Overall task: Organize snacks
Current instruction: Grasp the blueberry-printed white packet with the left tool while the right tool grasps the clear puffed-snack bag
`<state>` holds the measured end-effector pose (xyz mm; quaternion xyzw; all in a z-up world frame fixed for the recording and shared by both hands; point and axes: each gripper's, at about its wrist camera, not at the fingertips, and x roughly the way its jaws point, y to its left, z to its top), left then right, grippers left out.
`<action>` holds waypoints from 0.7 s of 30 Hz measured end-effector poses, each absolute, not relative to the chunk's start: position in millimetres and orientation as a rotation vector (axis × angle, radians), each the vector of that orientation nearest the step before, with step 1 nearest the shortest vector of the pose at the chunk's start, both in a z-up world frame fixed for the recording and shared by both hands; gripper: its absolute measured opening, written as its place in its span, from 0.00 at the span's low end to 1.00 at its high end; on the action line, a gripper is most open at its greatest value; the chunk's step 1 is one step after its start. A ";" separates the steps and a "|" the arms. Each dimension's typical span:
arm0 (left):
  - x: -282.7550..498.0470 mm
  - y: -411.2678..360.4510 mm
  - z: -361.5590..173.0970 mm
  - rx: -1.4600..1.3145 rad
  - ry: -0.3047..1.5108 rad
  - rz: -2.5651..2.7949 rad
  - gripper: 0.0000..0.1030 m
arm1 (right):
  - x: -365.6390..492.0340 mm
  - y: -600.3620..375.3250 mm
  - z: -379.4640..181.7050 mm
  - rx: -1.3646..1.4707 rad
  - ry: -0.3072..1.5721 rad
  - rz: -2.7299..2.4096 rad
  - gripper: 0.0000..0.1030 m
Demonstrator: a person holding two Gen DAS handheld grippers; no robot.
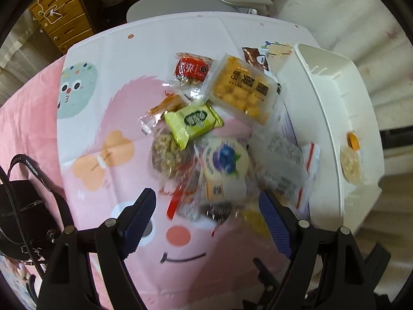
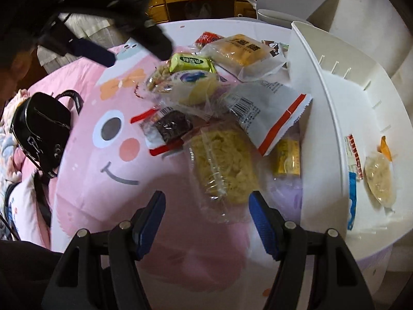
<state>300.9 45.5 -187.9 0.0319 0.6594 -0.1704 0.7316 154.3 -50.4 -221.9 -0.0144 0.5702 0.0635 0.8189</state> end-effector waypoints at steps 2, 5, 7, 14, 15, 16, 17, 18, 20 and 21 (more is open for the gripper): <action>305.2 38.3 -195.6 0.065 1.453 -0.370 0.79 | 156.2 -52.7 -225.6 -0.047 1.199 0.136 0.66; 312.5 27.7 -211.9 0.063 1.473 -0.353 0.78 | 160.7 -56.4 -230.9 -0.057 1.178 0.137 0.66; 315.6 22.4 -220.3 0.065 1.482 -0.341 0.77 | 163.2 -56.4 -233.9 -0.070 1.167 0.146 0.66; 321.3 9.5 -245.8 0.069 1.509 -0.306 0.77 | 172.4 -55.7 -249.6 -0.085 1.192 0.170 0.66; 321.3 7.6 -248.1 0.068 1.509 -0.300 0.77 | 173.5 -55.0 -252.1 -0.089 1.199 0.177 0.66; 322.5 6.1 -250.9 0.067 1.509 -0.293 0.76 | 174.0 -54.3 -253.3 -0.094 1.202 0.178 0.66; 323.6 4.7 -253.8 0.068 1.511 -0.286 0.73 | 174.6 -54.0 -254.4 -0.098 1.205 0.179 0.66; 323.7 3.2 -257.1 0.068 1.516 -0.279 0.70 | 174.9 -53.7 -254.9 -0.101 1.206 0.179 0.66; 324.0 0.8 -260.3 0.075 1.513 -0.264 0.69 | 175.2 -52.3 -256.9 -0.116 1.207 0.182 0.66; 324.3 -1.0 -261.6 0.081 1.506 -0.256 0.67 | 175.0 -51.2 -258.2 -0.130 1.211 0.186 0.66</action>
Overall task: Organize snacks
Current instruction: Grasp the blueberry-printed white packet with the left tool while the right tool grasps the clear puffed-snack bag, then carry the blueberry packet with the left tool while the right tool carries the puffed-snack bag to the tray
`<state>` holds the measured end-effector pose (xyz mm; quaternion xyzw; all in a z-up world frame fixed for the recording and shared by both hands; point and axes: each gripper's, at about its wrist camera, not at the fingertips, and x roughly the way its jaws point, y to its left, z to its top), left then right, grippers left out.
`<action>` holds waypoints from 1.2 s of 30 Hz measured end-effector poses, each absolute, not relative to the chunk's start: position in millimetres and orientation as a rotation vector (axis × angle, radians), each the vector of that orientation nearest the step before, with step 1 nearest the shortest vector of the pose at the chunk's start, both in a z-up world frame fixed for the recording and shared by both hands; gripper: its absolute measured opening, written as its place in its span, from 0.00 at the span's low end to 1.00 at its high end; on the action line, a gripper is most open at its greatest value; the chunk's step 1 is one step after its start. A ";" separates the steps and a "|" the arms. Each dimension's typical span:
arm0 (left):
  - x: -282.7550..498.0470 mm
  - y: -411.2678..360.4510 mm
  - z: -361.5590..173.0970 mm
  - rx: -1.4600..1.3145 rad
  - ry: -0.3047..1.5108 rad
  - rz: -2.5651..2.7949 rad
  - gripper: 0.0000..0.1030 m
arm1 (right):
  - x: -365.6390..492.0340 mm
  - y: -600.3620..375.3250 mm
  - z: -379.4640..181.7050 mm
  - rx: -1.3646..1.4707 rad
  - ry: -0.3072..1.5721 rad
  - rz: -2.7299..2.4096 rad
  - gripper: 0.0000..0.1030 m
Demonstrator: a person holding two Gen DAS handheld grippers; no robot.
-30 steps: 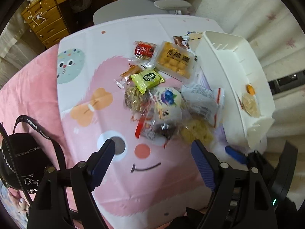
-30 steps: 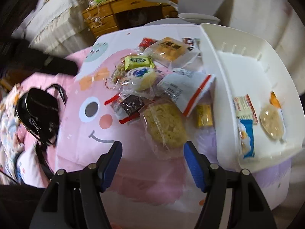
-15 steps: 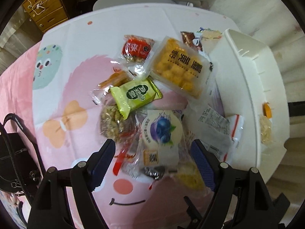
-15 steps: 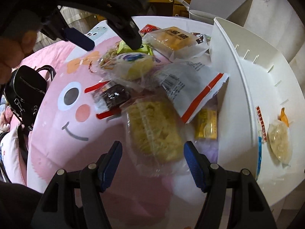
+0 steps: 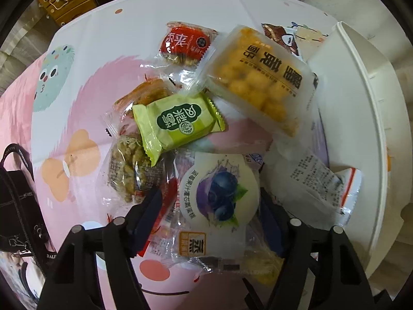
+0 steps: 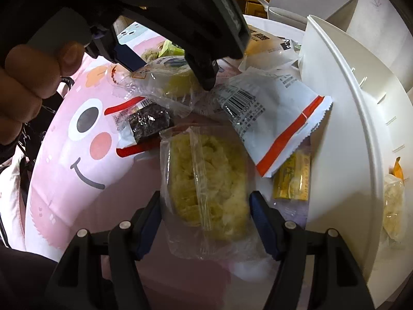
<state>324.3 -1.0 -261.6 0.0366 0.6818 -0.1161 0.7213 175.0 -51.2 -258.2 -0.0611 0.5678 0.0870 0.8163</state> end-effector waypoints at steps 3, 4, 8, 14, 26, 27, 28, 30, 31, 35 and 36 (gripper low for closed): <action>324.0 -6.0 -268.0 0.081 1.506 -0.266 0.55 | 173.9 -49.0 -258.7 -0.147 1.207 0.194 0.66; 323.0 -7.2 -269.9 0.078 1.512 -0.270 0.54 | 173.3 -49.2 -259.0 -0.147 1.207 0.195 0.66; 320.0 -6.5 -272.3 0.076 1.508 -0.278 0.47 | 171.6 -44.9 -259.1 -0.146 1.214 0.191 0.63; 311.5 -3.5 -270.2 0.068 1.510 -0.281 0.45 | 177.8 -51.8 -254.8 -0.110 1.231 0.182 0.52; 273.9 25.8 -239.6 0.050 1.461 -0.297 0.45 | 173.3 -76.3 -249.5 0.021 1.334 0.139 0.51; 267.9 30.7 -235.6 0.046 1.454 -0.295 0.45 | 169.6 -77.7 -248.4 0.039 1.342 0.136 0.51; 265.3 34.1 -234.7 0.044 1.450 -0.294 0.45 | 167.0 -78.2 -246.8 0.053 1.349 0.132 0.51; 253.7 44.5 -226.5 0.034 1.431 -0.291 0.45 | 160.4 -78.2 -242.2 0.078 1.355 0.124 0.51; 250.9 47.2 -219.7 0.031 1.424 -0.291 0.45 | 157.4 -78.0 -239.4 0.089 1.354 0.121 0.51; 228.7 72.8 -196.6 0.012 1.383 -0.288 0.45 | 143.1 -67.4 -225.0 0.111 1.336 0.116 0.51; 225.6 78.1 -189.0 0.006 1.371 -0.286 0.45 | 138.8 -65.1 -221.1 0.114 1.327 0.115 0.51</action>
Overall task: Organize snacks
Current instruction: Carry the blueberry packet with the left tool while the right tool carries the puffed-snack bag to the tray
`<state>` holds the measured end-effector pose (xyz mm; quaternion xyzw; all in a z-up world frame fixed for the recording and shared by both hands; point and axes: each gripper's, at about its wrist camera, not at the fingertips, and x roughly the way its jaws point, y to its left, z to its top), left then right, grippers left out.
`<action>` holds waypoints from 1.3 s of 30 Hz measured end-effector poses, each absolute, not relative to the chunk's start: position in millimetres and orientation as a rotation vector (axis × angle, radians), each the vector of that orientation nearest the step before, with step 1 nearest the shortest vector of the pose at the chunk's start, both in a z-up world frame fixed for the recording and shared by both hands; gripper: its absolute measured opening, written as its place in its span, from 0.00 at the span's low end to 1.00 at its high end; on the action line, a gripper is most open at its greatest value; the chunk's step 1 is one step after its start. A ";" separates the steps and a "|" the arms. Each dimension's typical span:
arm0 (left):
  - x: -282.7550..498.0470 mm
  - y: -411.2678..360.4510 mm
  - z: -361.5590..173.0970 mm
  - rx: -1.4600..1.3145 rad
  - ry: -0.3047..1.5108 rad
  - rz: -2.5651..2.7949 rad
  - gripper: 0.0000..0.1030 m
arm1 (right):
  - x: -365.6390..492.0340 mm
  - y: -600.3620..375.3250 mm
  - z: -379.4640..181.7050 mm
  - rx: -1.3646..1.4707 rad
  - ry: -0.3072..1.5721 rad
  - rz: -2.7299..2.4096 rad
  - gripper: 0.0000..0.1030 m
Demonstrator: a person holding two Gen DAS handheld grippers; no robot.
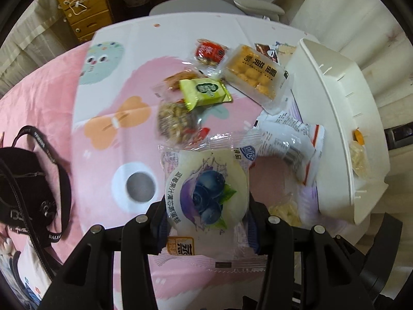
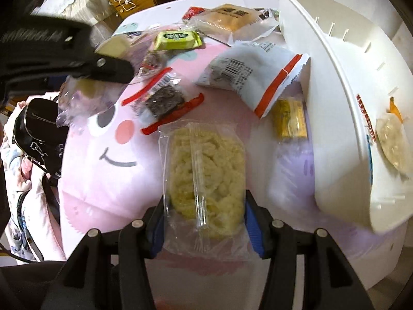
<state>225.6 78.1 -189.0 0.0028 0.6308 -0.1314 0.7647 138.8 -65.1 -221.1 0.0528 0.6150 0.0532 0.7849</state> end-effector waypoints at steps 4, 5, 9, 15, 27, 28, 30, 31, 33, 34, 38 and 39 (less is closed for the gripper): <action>202.1 100.7 -165.1 -0.003 1.322 -0.286 0.45 | 126.0 -51.4 -205.9 0.126 1.290 0.112 0.51; 195.7 104.4 -160.9 -0.005 1.307 -0.289 0.45 | 122.0 -48.6 -201.7 0.128 1.280 0.113 0.51; 172.8 127.7 -139.4 -0.024 1.247 -0.307 0.45 | 102.2 -28.1 -184.1 0.126 1.230 0.107 0.51; 138.0 153.5 -114.3 -0.038 1.198 -0.344 0.45 | 82.2 -16.8 -160.2 0.147 1.153 0.065 0.51; 108.4 151.5 -90.2 0.034 1.137 -0.465 0.45 | 54.9 -54.7 -118.6 0.270 1.041 -0.094 0.51; 108.7 148.8 -89.4 0.035 1.134 -0.473 0.45 | 53.0 -60.1 -118.3 0.281 1.039 -0.106 0.51; 109.9 141.8 -86.5 0.029 1.124 -0.498 0.45 | 49.9 -70.6 -117.9 0.307 1.036 -0.128 0.51; 110.5 137.8 -85.6 0.028 1.119 -0.506 0.45 | 47.5 -76.4 -118.1 0.320 1.033 -0.133 0.51; 112.4 126.5 -82.5 0.031 1.108 -0.524 0.45 | 44.8 -86.2 -118.2 0.338 1.030 -0.140 0.51; 113.0 122.5 -81.7 0.031 1.105 -0.529 0.45 | 44.1 -90.6 -118.4 0.342 1.031 -0.142 0.51; 113.6 96.9 -77.1 0.030 1.087 -0.543 0.45 | 45.0 -110.7 -116.1 0.340 1.027 -0.129 0.51; 113.9 88.5 -76.1 0.029 1.083 -0.544 0.45 | 46.1 -116.7 -115.2 0.335 1.025 -0.123 0.51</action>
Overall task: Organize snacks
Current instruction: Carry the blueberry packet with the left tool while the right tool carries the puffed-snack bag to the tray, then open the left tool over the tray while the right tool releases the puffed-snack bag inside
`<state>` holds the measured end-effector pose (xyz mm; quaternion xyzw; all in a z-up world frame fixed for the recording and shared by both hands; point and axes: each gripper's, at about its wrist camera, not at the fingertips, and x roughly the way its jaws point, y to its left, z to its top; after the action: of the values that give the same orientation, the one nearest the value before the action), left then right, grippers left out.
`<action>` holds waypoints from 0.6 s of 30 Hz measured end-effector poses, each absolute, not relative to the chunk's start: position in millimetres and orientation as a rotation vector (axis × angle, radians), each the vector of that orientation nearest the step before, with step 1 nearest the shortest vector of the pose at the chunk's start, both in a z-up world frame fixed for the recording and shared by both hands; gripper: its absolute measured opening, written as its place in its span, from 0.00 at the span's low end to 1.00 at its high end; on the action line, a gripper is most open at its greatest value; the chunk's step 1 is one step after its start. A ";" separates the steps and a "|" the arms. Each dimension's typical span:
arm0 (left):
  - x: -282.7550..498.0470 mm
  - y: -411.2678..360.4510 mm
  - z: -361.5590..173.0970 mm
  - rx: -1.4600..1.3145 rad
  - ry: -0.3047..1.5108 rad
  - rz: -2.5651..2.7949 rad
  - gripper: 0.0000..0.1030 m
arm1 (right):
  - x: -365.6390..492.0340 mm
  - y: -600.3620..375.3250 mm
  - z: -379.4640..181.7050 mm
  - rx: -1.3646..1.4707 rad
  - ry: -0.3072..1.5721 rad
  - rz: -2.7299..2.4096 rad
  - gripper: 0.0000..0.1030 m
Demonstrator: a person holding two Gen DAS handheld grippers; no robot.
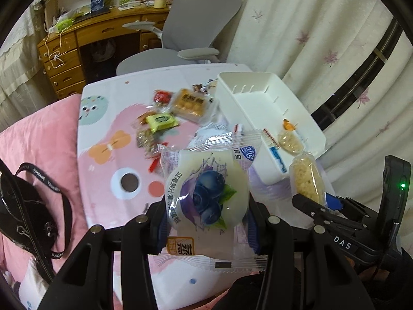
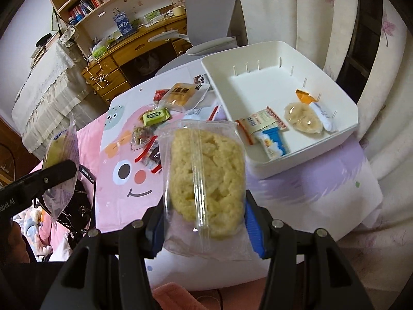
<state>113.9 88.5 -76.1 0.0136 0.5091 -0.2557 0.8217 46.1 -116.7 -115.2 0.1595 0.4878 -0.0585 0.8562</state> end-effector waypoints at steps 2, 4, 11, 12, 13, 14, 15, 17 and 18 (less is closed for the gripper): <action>114.9 75.6 -74.7 0.028 1.080 -0.540 0.45 | 49.5 -130.7 -113.3 0.328 1.024 -0.105 0.51; 116.2 59.1 -72.2 0.015 1.072 -0.531 0.45 | 53.2 -142.8 -111.1 0.319 1.026 -0.089 0.51; 117.7 6.8 -70.5 -0.034 1.057 -0.490 0.45 | 73.2 -199.1 -103.3 0.273 1.034 -0.013 0.51; 116.8 0.5 -70.6 -0.041 1.056 -0.486 0.45 | 75.1 -205.4 -103.2 0.268 1.036 -0.004 0.51; 115.9 -6.5 -71.0 -0.050 1.054 -0.481 0.45 | 78.3 -214.1 -103.2 0.260 1.039 0.009 0.51; 114.7 -16.5 -72.3 -0.062 1.051 -0.475 0.45 | 80.5 -219.9 -103.4 0.253 1.042 0.018 0.51; 113.2 -24.2 -73.1 -0.073 1.047 -0.471 0.45 | 83.9 -229.0 -103.4 0.240 1.044 0.035 0.51; 111.0 -37.9 -74.7 -0.091 1.044 -0.462 0.45 | 88.0 -242.0 -103.4 0.219 1.047 0.065 0.51; 110.5 -48.1 -76.4 -0.100 1.048 -0.452 0.45 | 89.6 -247.8 -103.5 0.208 1.048 0.076 0.51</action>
<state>110.5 -48.1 -76.4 -0.0471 0.4959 -0.2139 0.8403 89.6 -247.8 -103.5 0.0993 0.4994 0.0364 0.8599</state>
